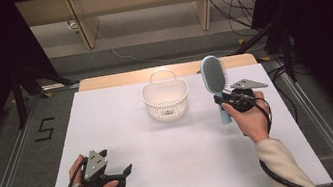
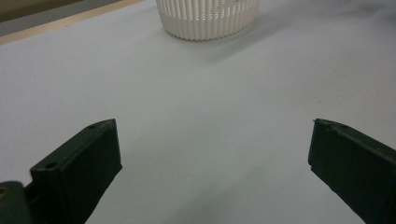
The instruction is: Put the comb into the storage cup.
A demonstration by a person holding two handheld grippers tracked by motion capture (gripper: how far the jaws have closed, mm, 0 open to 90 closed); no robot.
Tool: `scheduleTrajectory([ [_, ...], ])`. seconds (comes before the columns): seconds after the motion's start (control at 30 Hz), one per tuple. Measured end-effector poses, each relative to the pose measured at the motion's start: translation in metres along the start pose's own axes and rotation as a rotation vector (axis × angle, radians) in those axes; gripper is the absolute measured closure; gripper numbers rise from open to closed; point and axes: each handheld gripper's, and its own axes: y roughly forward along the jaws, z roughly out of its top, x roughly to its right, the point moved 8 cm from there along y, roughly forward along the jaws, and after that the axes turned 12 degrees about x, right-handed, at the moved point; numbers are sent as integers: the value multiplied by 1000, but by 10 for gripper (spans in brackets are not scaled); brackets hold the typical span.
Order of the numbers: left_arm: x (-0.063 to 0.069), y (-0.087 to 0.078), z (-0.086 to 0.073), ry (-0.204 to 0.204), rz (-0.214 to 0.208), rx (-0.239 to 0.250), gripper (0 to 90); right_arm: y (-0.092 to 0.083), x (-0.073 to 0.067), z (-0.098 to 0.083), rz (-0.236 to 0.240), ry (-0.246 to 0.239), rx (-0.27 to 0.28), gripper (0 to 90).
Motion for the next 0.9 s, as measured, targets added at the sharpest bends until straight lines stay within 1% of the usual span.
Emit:
scheduleTrajectory([
  [0.13, 0, 0, 0, 5, 0, 0, 16, 0, -1, 2, -3, 1, 16, 704],
  [0.4, 0, 0, 1, 3, -1, 3, 11, 1, -3, 3, 3, -3, 16, 704],
  [0.9, 0, 0, 1, 1, -2, 4, 5, 2, -7, 9, 5, -12, 48, 704],
])
